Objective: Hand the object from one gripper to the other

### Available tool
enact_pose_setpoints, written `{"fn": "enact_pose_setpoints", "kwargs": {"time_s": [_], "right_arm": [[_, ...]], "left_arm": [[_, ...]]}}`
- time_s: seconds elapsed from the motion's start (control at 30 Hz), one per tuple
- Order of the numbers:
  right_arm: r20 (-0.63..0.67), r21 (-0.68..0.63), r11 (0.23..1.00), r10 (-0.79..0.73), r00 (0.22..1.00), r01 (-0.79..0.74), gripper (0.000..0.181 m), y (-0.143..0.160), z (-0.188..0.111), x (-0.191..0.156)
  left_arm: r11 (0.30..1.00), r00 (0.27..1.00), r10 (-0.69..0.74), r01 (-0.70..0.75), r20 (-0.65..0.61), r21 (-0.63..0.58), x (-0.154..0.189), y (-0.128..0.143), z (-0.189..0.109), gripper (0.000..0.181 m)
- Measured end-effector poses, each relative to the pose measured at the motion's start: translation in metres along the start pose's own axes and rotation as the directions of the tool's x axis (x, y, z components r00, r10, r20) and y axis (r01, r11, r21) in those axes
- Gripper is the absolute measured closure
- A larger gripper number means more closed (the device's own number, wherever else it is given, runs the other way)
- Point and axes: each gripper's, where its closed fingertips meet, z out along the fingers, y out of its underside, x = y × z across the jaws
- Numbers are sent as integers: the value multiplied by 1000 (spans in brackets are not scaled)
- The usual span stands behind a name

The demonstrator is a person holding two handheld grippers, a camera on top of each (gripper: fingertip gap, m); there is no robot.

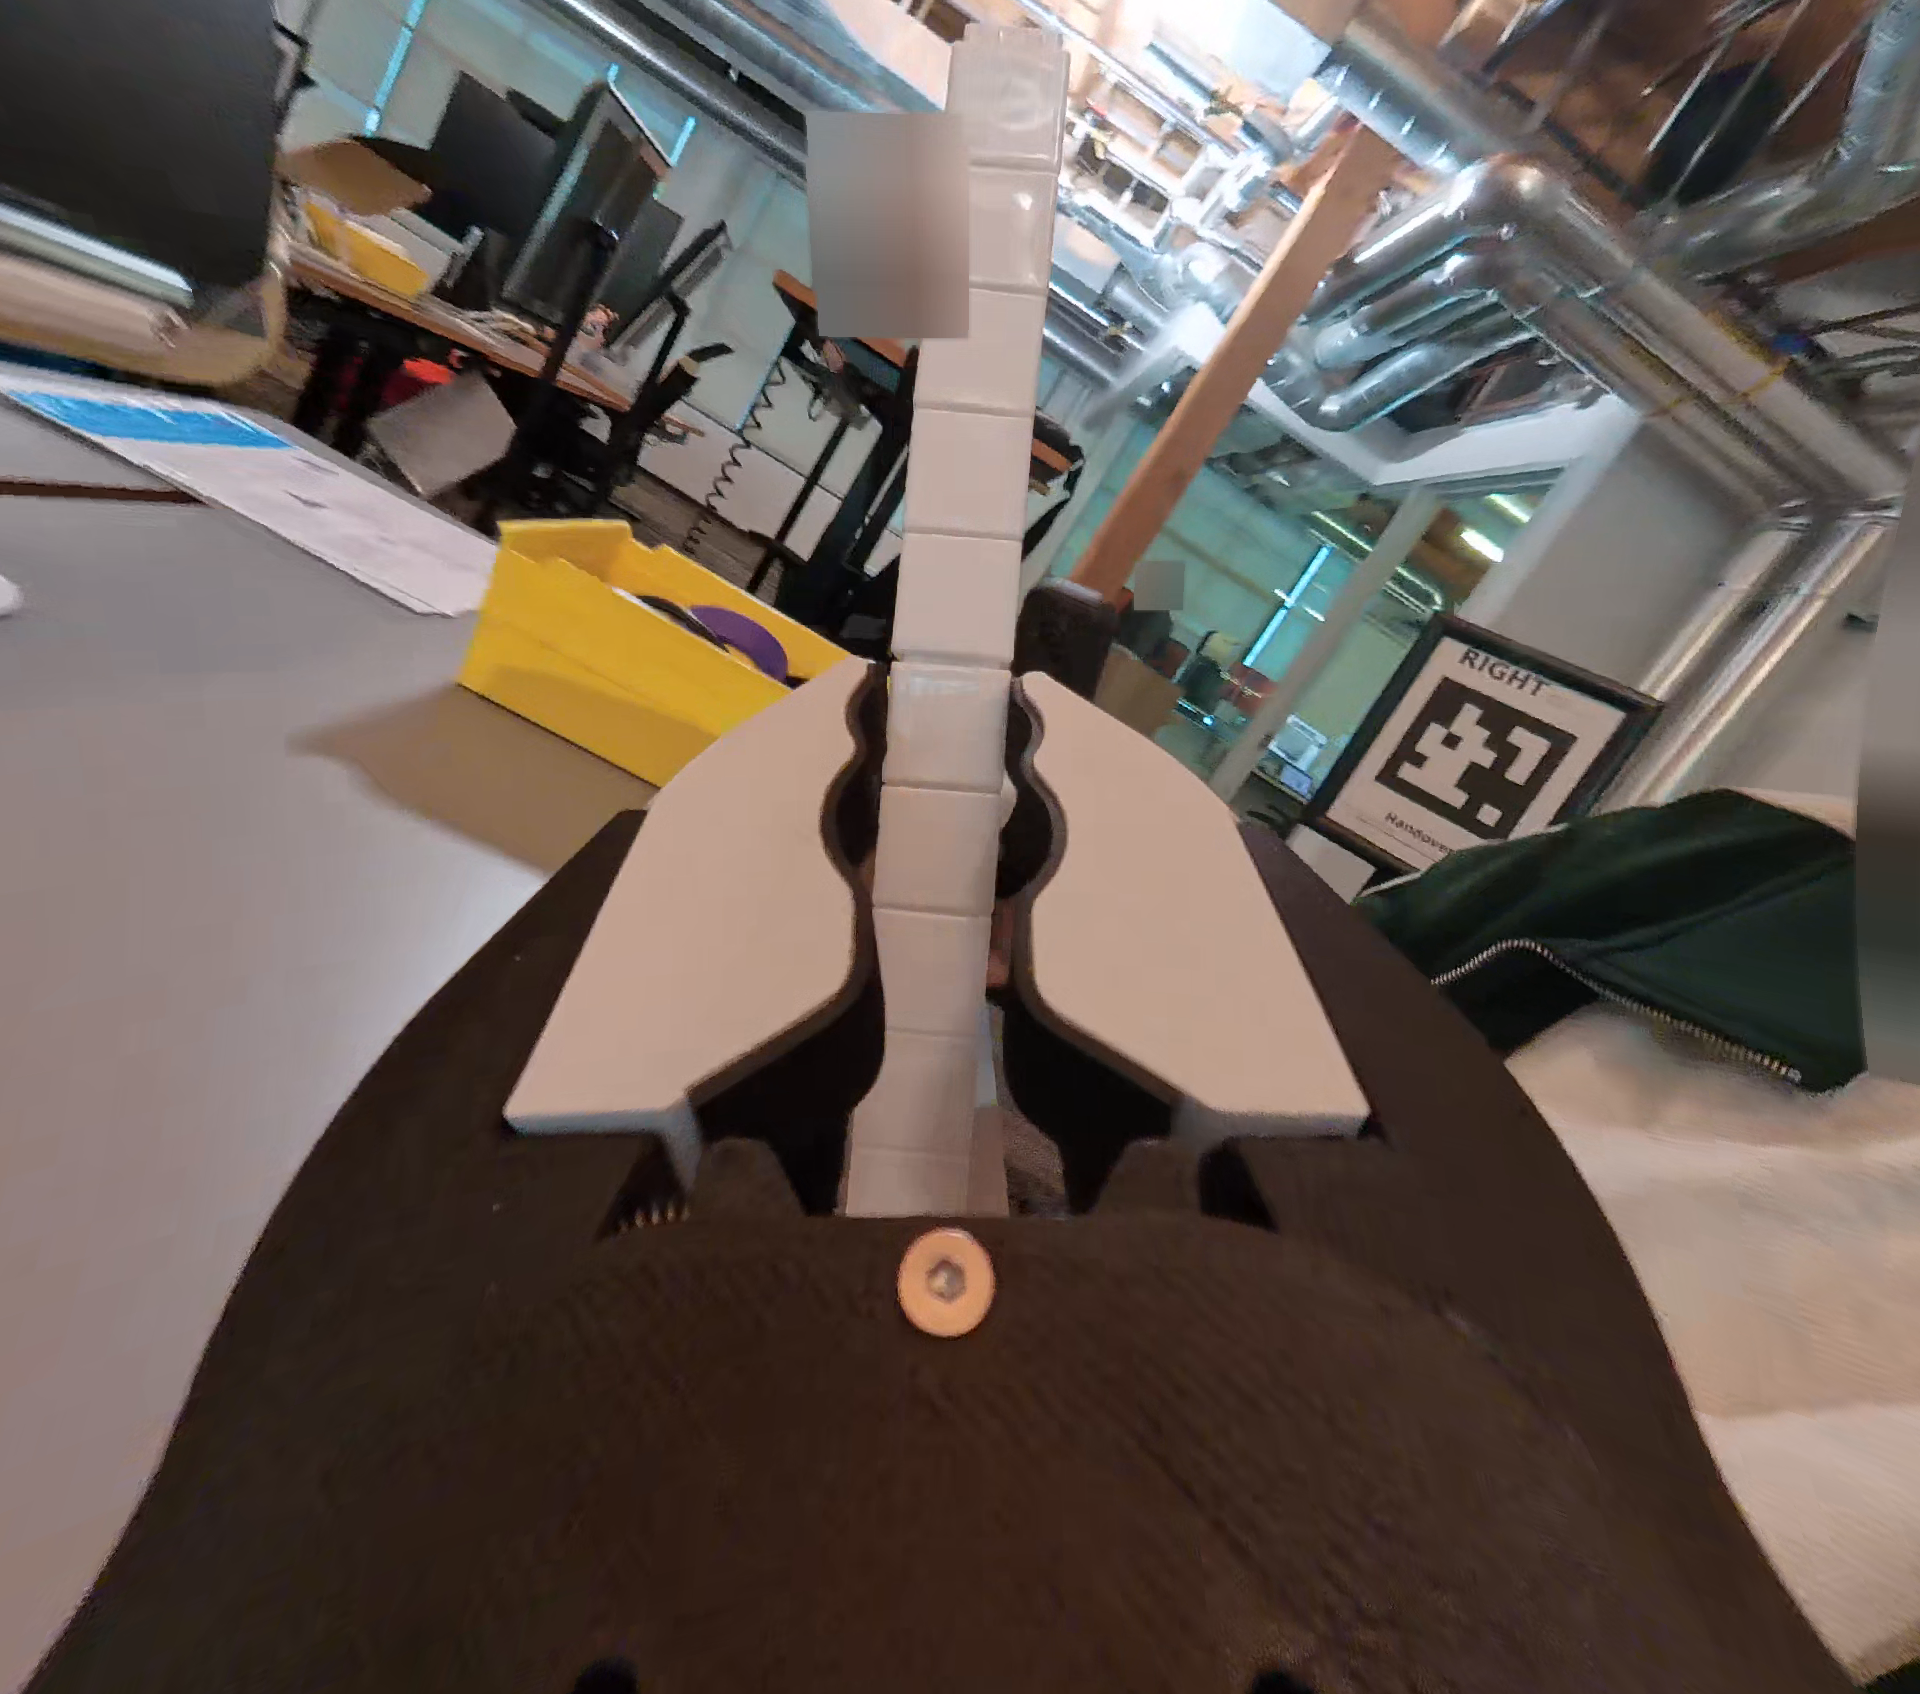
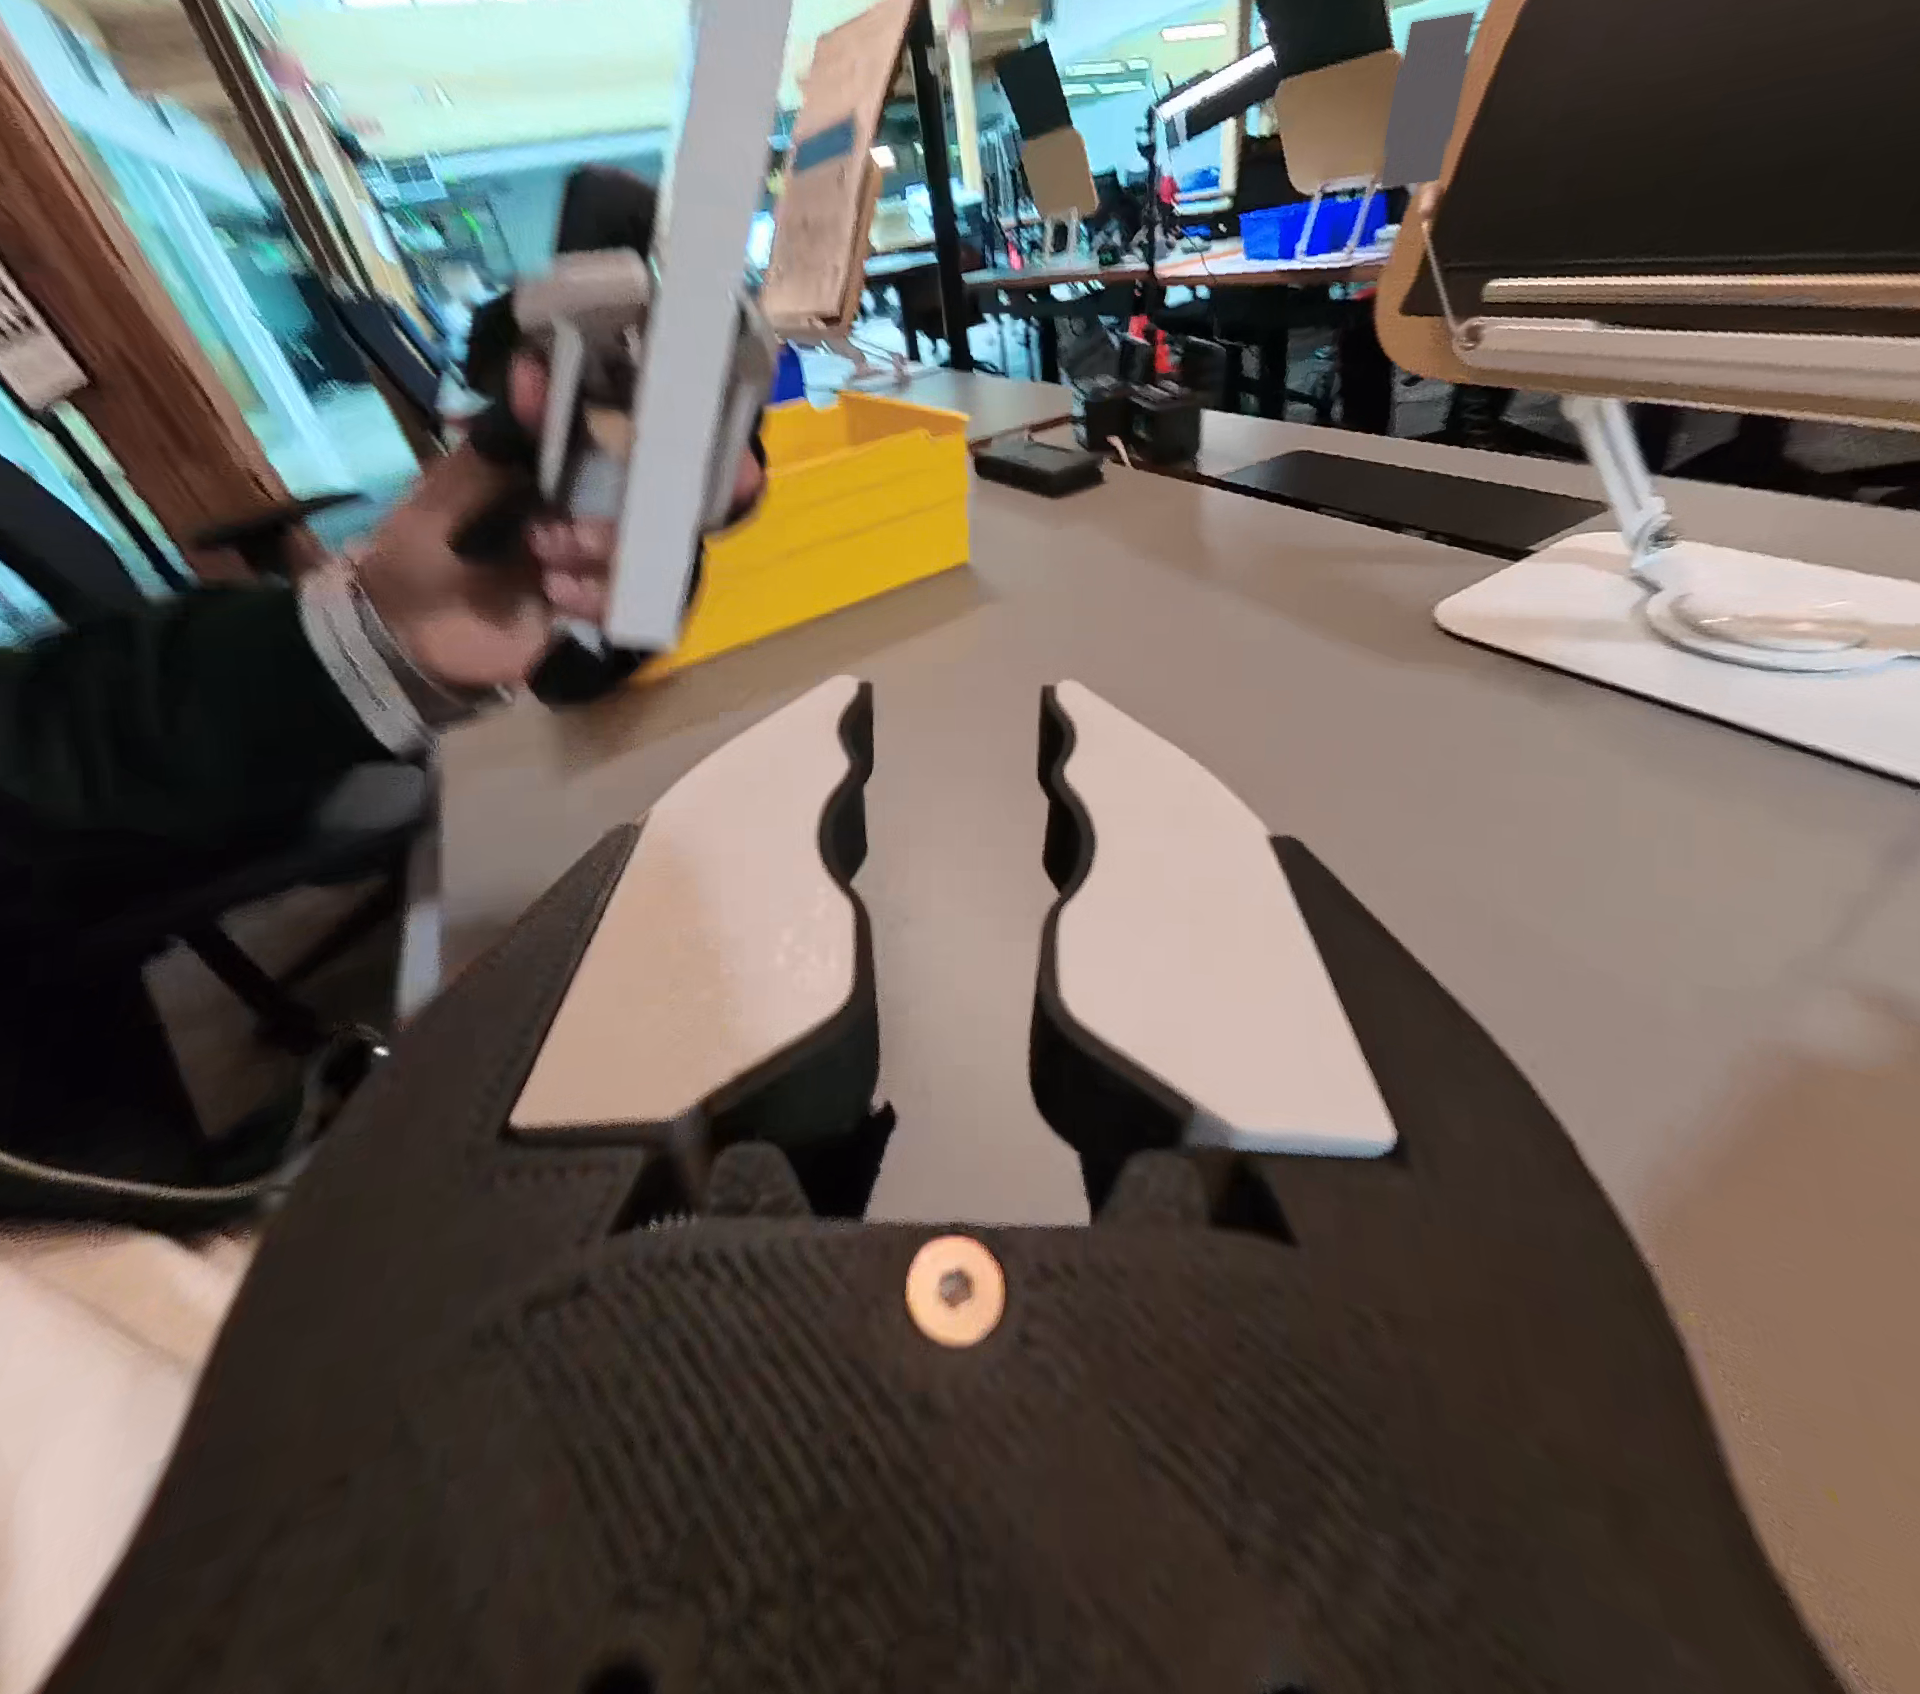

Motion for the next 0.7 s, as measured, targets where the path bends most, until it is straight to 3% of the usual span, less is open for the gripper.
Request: {"fn": "enact_pose_setpoints", "kwargs": {"time_s": [0.23,0.37,0.7], "right_arm": [[109,140,972,176,978,-191,136,-24,-5,-6],[159,185,937,269,950,-296,126,-45,2,-9],[211,154,943,259,943,-293,130,-59,16,-26]], "left_arm": [[996,1000,-26,26,2,-90,-16,65,25,159],[994,1000,13,-14,-18,-109,-13,74,33,159],[987,997,56,-63,-54,-148,-1,94,43,159]]}}
